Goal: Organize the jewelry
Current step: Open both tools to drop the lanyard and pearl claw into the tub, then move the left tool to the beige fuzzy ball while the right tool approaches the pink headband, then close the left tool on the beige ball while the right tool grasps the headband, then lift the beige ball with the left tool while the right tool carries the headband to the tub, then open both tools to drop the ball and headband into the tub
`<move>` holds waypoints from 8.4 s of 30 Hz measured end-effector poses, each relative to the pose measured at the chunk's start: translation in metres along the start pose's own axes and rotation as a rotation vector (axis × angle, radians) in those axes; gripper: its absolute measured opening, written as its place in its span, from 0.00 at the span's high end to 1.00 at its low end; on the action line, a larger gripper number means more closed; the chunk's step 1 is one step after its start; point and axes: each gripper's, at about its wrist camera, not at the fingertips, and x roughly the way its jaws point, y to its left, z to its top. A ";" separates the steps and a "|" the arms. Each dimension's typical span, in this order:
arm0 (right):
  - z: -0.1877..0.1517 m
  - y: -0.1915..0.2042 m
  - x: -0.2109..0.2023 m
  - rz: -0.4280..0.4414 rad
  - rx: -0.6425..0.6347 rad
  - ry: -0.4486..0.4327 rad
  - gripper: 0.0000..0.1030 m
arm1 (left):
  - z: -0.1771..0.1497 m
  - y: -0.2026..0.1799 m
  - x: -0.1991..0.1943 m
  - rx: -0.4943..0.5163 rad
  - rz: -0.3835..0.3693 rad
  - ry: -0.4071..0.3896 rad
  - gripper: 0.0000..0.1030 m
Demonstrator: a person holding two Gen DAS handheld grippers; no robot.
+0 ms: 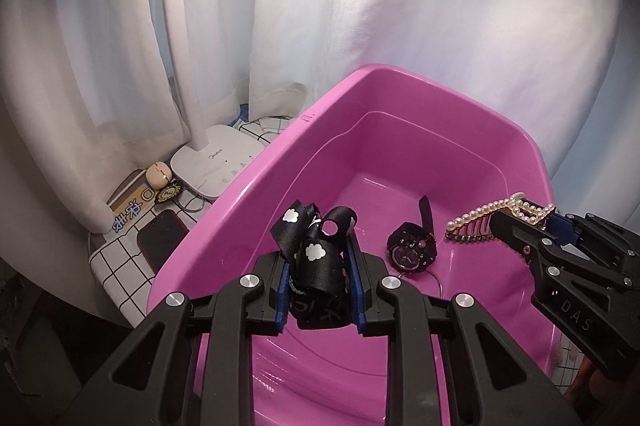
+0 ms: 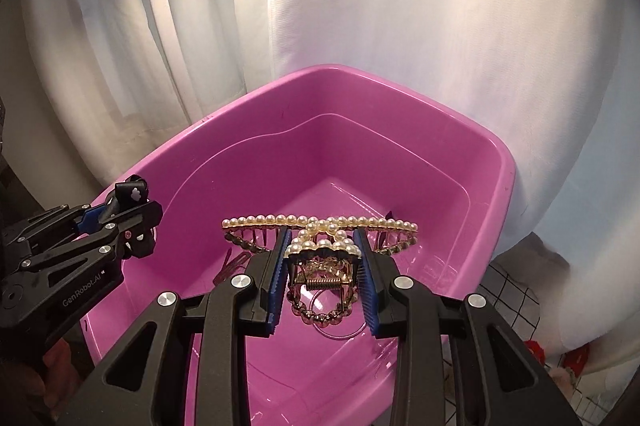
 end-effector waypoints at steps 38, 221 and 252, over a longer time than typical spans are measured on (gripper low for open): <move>-0.010 -0.008 -0.025 -0.066 0.043 -0.064 0.48 | -0.005 0.000 -0.016 -0.060 -0.045 -0.014 0.08; 0.017 0.020 -0.084 0.048 -0.144 -0.291 0.89 | -0.001 -0.014 -0.037 0.040 0.037 -0.188 0.58; 0.029 0.024 -0.036 -0.075 -0.103 -0.196 0.37 | 0.007 0.006 0.006 -0.020 0.107 -0.039 0.10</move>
